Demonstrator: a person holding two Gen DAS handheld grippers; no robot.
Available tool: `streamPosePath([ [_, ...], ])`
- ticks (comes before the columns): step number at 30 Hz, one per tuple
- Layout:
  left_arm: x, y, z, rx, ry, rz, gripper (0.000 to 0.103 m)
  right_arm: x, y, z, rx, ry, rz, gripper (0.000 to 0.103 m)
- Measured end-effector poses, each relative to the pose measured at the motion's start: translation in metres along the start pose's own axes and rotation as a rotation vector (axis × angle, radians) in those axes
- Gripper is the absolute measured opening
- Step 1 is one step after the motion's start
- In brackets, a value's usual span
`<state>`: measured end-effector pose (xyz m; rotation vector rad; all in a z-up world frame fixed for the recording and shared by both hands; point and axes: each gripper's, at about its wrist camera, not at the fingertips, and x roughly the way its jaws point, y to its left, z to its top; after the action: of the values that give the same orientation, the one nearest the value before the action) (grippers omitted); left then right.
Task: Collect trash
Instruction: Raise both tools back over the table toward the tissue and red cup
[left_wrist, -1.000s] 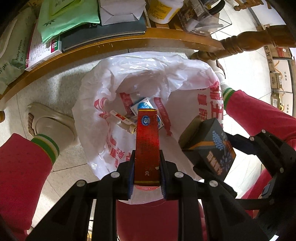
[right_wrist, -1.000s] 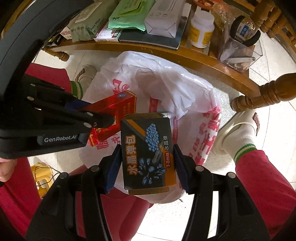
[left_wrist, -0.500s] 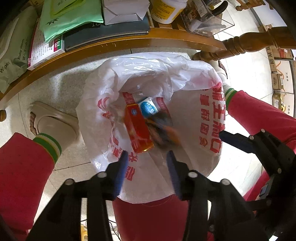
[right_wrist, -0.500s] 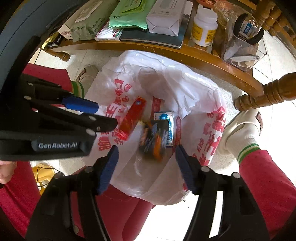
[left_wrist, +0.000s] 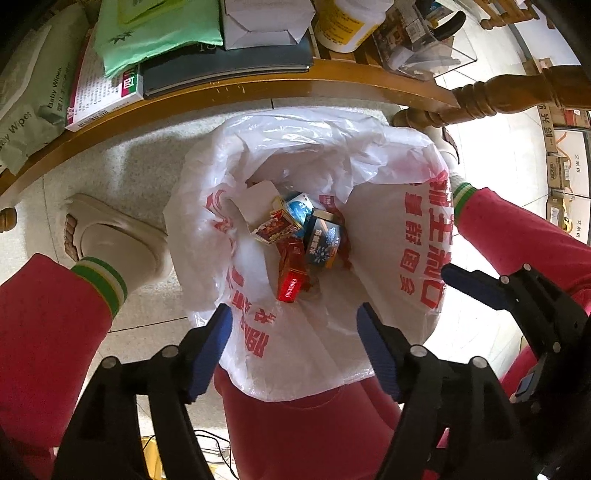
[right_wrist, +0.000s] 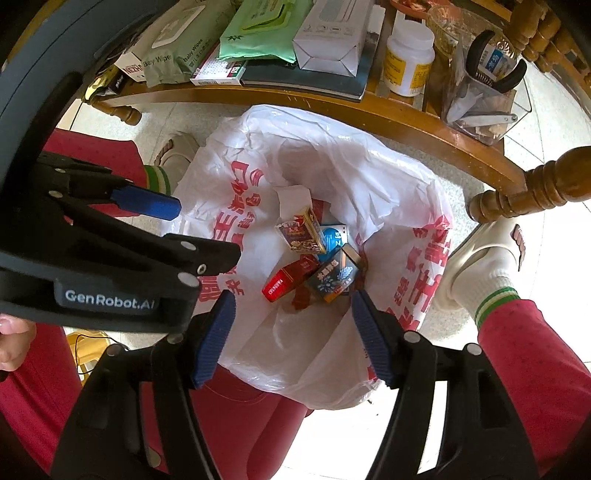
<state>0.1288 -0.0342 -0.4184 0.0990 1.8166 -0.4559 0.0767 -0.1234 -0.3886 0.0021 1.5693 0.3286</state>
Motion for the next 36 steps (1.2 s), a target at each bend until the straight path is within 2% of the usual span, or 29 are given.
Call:
streamPosePath([
  [1, -0.003, -0.001, -0.001, 0.0, -0.003, 0.01, 0.073, -0.002, 0.0, 0.0, -0.002, -0.005, -0.002, 0.073],
  [6, -0.024, -0.004, -0.018, 0.005, -0.034, 0.061, 0.076, -0.027, 0.005, -0.007, -0.011, -0.048, -0.016, 0.08],
  [10, -0.067, -0.009, -0.048, 0.022, -0.127, 0.063, 0.077, -0.067, 0.011, -0.019, -0.035, -0.125, -0.027, 0.08],
  [12, -0.092, -0.013, -0.064, 0.04, -0.168, 0.064, 0.078, -0.104, 0.013, -0.027, -0.07, -0.204, -0.069, 0.08],
  [14, -0.127, -0.015, -0.082, 0.066, -0.219, 0.064, 0.08, -0.147, 0.014, -0.031, -0.103, -0.302, -0.125, 0.082],
  [16, -0.168, -0.016, -0.097, 0.087, -0.279, 0.076, 0.082, -0.184, 0.015, -0.033, -0.138, -0.383, -0.17, 0.09],
  [19, -0.238, -0.016, -0.109, 0.141, -0.394, 0.116, 0.089, -0.267, 0.02, -0.033, -0.215, -0.567, -0.284, 0.096],
  [21, -0.294, -0.016, -0.113, 0.175, -0.496, 0.153, 0.09, -0.305, 0.023, -0.028, -0.253, -0.628, -0.332, 0.096],
  [23, -0.335, -0.017, -0.115, 0.212, -0.558, 0.187, 0.095, -0.344, 0.027, -0.02, -0.305, -0.673, -0.354, 0.096],
  [25, -0.378, -0.021, -0.116, 0.281, -0.613, 0.23, 0.095, -0.38, 0.035, -0.011, -0.375, -0.704, -0.366, 0.096],
  [28, -0.423, -0.028, -0.114, 0.421, -0.653, 0.311, 0.095, -0.416, 0.043, -0.005, -0.492, -0.728, -0.362, 0.096],
  [31, -0.453, -0.036, -0.107, 0.502, -0.668, 0.393, 0.095, -0.451, 0.044, 0.011, -0.566, -0.749, -0.334, 0.096],
  [36, -0.487, -0.042, -0.092, 0.594, -0.667, 0.387, 0.095, -0.499, 0.036, 0.039, -0.666, -0.836, -0.313, 0.096],
])
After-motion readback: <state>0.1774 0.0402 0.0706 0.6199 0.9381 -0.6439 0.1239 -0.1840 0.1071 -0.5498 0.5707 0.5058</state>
